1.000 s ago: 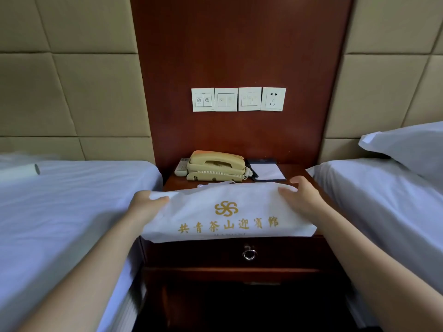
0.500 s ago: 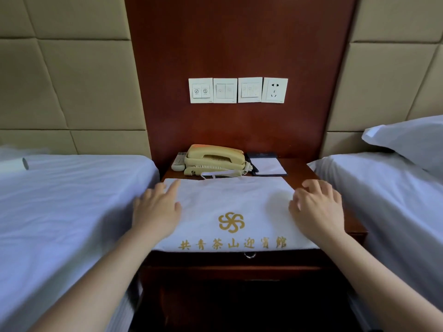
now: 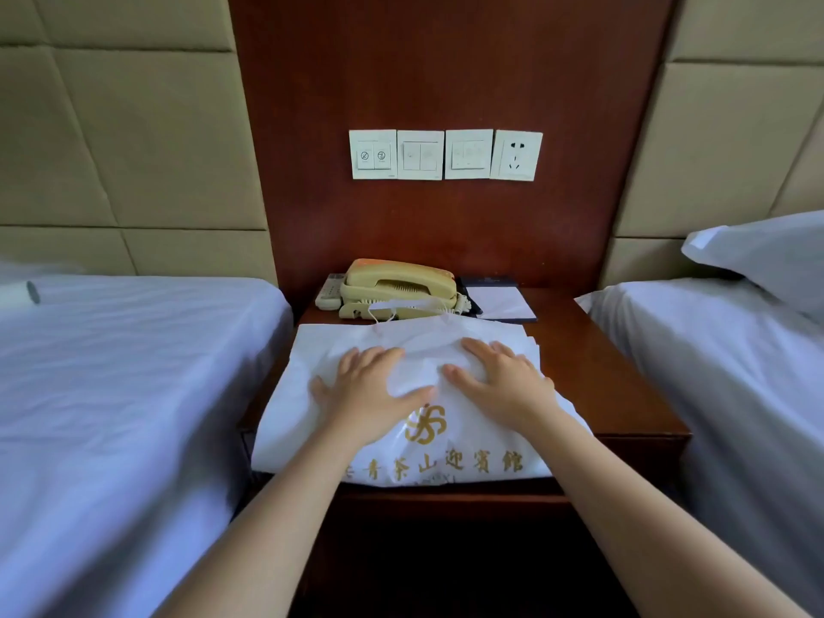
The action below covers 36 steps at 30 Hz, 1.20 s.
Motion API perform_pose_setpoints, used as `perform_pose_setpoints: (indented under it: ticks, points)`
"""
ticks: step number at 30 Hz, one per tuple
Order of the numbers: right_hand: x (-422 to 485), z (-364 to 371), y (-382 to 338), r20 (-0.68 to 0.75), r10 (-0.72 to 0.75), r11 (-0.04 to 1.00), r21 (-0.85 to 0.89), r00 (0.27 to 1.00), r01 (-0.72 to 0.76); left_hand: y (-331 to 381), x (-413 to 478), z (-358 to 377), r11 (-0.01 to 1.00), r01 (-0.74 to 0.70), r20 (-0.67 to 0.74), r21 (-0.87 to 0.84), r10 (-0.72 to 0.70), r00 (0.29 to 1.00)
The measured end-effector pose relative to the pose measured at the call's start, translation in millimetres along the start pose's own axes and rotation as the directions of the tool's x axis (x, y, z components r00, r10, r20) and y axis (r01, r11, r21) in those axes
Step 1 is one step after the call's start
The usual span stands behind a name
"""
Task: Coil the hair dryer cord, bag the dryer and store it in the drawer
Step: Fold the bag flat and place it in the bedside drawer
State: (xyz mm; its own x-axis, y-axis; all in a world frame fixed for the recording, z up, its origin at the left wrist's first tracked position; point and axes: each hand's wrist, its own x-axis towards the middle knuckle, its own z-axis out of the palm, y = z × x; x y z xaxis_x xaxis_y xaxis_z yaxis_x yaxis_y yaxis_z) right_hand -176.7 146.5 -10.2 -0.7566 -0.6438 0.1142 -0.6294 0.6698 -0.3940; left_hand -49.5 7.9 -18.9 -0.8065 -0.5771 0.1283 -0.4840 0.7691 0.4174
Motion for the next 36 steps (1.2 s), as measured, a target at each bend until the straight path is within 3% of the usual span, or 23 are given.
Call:
perform_pose_setpoints:
  ticks: [5, 10, 12, 16, 19, 24, 28, 32, 36]
  points:
    - [-2, 5, 3, -0.011, -0.03, 0.995, 0.096, 0.999, 0.031, -15, -1, 4, 0.988, 0.099, -0.08, -0.119, -0.109, 0.991]
    - [-12, 7, 3, -0.005, -0.045, 0.993, 0.113, 0.999, 0.045, -31, -17, -9, 0.928, 0.362, 0.008, -0.087, -0.363, 0.932]
    - [-17, 8, 3, -0.023, -0.046, 0.995, 0.092, 0.999, 0.048, -45, -28, -11, 0.854, 0.462, 0.02, -0.24, -0.471, 0.882]
    - [-32, 10, 5, -0.059, -0.082, 0.994, 0.068, 0.995, 0.086, -57, -41, -17, 0.733, 0.472, -0.061, -0.489, -0.569, 0.82]
    - [-37, 9, 7, -0.065, -0.122, 0.991, 0.053, 0.99, 0.126, -53, -43, -25, 0.583, 0.496, 0.088, -0.643, -0.588, 0.804]
    - [-43, 5, 15, -0.047, -0.18, 0.981, 0.071, 0.983, 0.183, -54, -43, -18, 0.308, 0.43, 0.268, -0.849, -0.45, 0.852]
    - [-49, 1, 20, -0.05, -0.221, 0.974, 0.045, 0.974, 0.223, -43, -46, -19, 0.206, 0.456, 0.326, -0.866, -0.458, 0.827]
    - [-57, 0, 22, -0.059, -0.244, 0.968, 0.046, 0.968, 0.247, -32, -41, -20, 0.178, 0.307, 0.168, -0.935, -0.54, 0.825]
    - [-63, 3, 23, -0.092, -0.236, 0.967, 0.078, 0.967, 0.243, -19, -38, -14, 0.355, 0.145, -0.151, -0.924, -0.685, 0.712]
